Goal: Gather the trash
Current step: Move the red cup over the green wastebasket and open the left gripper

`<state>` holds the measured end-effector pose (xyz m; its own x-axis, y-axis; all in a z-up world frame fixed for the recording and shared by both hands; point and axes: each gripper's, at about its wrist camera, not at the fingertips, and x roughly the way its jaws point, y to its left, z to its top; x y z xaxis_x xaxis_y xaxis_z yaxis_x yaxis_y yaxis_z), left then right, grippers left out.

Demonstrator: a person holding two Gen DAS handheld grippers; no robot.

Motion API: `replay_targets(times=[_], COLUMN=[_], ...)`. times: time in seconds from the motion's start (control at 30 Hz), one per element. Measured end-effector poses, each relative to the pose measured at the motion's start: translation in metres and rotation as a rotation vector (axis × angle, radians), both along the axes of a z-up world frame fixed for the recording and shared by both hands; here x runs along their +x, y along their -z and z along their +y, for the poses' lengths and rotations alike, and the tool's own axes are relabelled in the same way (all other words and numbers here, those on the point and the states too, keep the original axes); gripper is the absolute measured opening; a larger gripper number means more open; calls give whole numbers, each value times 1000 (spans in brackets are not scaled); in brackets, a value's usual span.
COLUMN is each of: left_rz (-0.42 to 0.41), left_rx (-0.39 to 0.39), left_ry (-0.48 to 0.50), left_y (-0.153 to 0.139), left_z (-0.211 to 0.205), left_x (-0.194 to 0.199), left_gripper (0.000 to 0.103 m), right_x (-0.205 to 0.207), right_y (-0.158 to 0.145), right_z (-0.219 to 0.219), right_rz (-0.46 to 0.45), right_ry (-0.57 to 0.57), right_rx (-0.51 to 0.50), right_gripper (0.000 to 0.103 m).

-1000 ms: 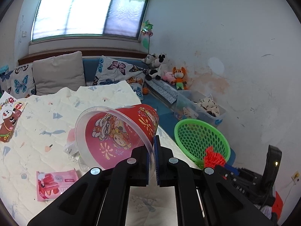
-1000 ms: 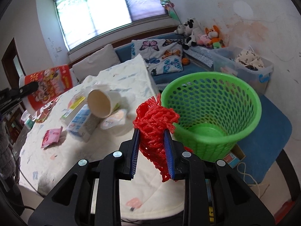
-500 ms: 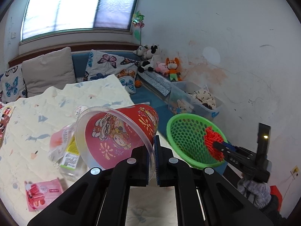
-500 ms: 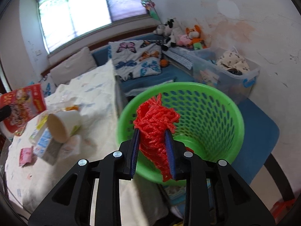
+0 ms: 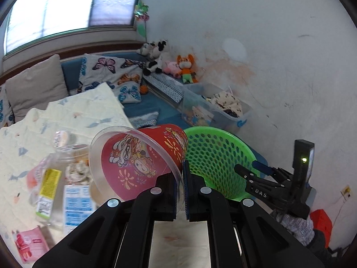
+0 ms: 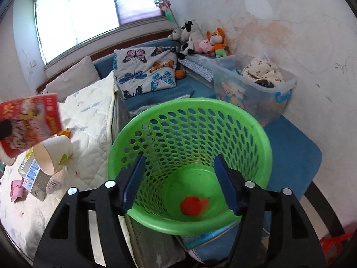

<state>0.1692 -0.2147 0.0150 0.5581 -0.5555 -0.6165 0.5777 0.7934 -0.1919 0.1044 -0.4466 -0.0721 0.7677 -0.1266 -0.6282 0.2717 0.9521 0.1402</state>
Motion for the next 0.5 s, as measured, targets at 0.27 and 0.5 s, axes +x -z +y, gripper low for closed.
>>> replay_targets(times=[0.27,0.5], left_rz=[66,143], left_rx=[45,43], left_ry=[72,112], left_y=[22,44], left_z=[-46,-74], left_x=[11,26], left_gripper=[5,6], right_x=[-29,-39], right_y=[-8,-2], right_z=[0,-5], right_rz=[-40,-34], right_ry=[0,16], right_rx=[-3,1], right_gripper=[71,71])
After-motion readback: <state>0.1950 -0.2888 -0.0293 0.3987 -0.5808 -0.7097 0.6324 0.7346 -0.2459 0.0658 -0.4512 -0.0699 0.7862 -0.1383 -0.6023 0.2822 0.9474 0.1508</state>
